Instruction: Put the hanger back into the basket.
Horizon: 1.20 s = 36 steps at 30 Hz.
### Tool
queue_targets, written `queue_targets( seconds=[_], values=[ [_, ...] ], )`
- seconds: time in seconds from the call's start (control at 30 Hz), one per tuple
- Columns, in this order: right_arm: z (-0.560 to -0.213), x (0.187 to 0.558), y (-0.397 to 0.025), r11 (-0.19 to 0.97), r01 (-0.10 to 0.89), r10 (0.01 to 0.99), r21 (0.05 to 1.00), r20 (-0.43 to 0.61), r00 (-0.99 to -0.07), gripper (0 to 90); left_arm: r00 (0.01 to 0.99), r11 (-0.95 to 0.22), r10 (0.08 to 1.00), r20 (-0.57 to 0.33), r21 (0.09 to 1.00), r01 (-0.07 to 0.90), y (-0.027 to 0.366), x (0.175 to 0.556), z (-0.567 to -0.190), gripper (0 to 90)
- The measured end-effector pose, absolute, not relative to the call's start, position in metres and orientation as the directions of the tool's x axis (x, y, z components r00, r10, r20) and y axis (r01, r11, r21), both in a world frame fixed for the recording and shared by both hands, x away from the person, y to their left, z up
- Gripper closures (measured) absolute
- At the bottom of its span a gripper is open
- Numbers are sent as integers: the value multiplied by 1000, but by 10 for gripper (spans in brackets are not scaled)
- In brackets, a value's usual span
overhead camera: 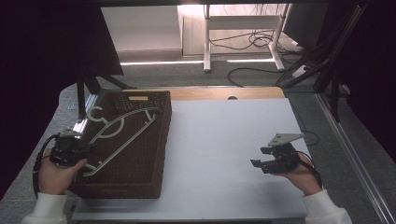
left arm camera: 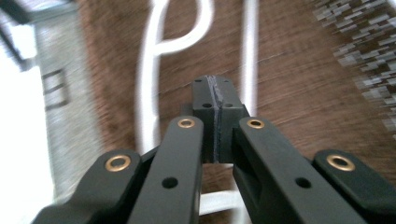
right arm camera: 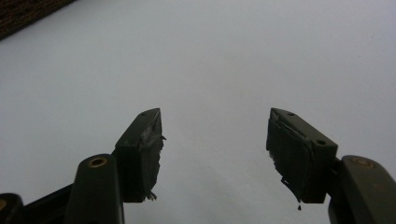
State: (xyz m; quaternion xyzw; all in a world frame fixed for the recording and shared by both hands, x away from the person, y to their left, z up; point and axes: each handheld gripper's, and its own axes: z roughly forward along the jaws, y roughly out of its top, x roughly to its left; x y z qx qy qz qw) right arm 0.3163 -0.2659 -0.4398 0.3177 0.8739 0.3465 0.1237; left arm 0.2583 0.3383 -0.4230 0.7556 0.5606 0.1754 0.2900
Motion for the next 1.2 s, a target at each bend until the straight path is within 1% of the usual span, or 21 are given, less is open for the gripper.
queue_targets(
  seconds=[0.1,0.23,0.37,0.63,0.77,1.07,1.2],
  values=[
    [-440,316,-266,555,469,640,687,7,-768,357,372,-198,920,-122,674,712,328,255,-415,900],
    [-439,315,-266,554,463,637,692,6,-771,355,442,-204,882,-166,710,674,310,251,-409,900],
    [-439,315,-267,552,457,635,697,4,-773,352,507,-233,843,-181,727,646,289,248,-409,900],
    [-440,315,-267,549,454,636,702,1,-772,345,599,-271,775,-201,750,603,255,245,-414,894],
    [-439,315,-268,548,452,637,704,-1,-771,342,614,-276,765,-195,762,585,247,245,-417,814],
    [-437,314,-270,535,453,644,713,2,-765,340,602,-258,771,-207,763,593,240,243,-421,524],
    [-437,314,-271,535,452,645,713,0,-764,339,604,-261,771,-204,764,590,236,241,-421,450]
  ],
)
